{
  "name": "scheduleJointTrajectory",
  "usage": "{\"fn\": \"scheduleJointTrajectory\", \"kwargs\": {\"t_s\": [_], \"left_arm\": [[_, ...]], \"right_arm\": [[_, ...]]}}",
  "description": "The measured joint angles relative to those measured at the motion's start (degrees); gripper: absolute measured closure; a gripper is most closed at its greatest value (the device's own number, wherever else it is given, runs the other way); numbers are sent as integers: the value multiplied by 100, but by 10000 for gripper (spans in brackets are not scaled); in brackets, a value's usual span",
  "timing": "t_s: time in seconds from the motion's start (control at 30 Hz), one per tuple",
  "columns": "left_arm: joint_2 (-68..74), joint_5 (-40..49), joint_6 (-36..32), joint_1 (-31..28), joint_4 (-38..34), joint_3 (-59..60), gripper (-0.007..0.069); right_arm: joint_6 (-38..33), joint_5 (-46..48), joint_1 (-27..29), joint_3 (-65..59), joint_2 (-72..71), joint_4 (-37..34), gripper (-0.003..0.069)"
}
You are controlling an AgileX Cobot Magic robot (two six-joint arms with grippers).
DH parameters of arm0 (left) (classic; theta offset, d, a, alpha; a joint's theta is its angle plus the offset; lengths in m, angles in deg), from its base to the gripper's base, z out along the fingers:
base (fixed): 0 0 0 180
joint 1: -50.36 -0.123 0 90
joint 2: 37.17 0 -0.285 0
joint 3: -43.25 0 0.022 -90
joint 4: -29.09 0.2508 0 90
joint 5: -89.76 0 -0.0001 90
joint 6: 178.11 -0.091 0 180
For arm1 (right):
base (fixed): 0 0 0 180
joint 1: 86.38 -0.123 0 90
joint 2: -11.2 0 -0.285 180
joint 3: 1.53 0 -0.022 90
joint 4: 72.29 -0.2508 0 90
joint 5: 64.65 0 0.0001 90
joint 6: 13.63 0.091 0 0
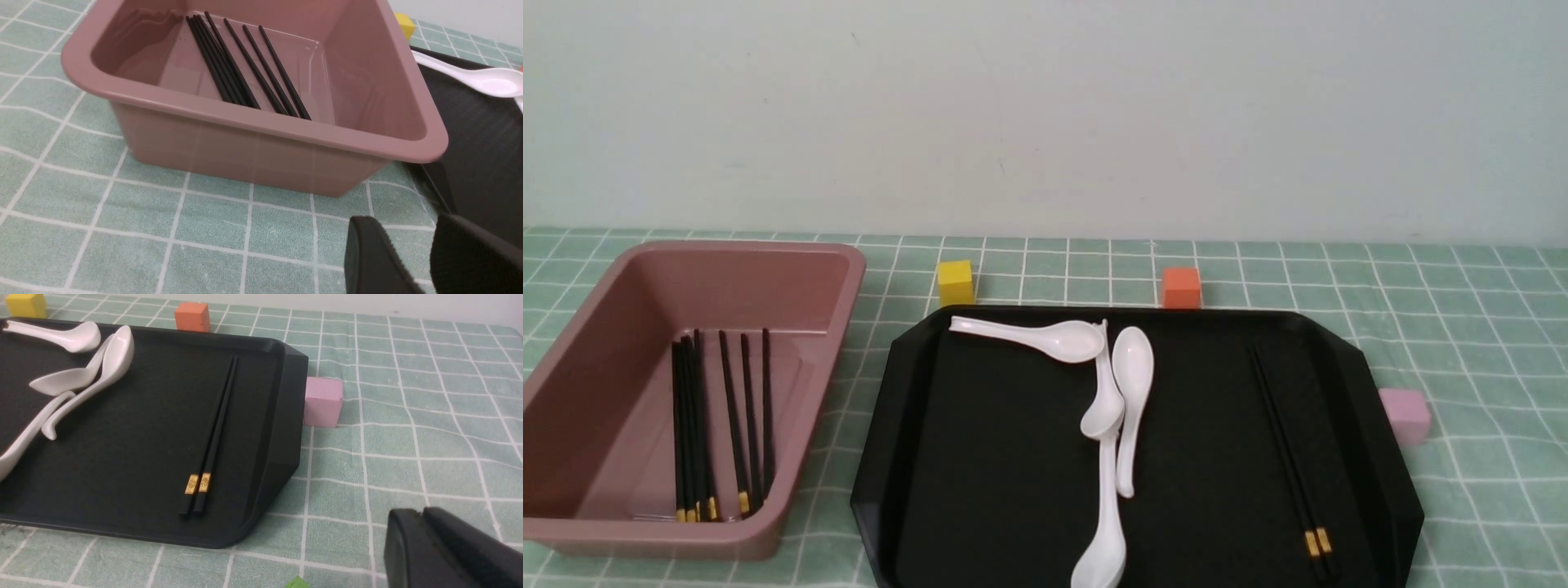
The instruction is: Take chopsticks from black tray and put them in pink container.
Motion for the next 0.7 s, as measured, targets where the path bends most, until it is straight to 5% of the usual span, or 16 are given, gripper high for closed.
{"fn": "scheduleJointTrajectory", "kwargs": {"t_s": [0.7], "left_arm": [[0,0,0,0,0,0,386]], "right_arm": [[-5,7,1,0,0,0,574]]}}
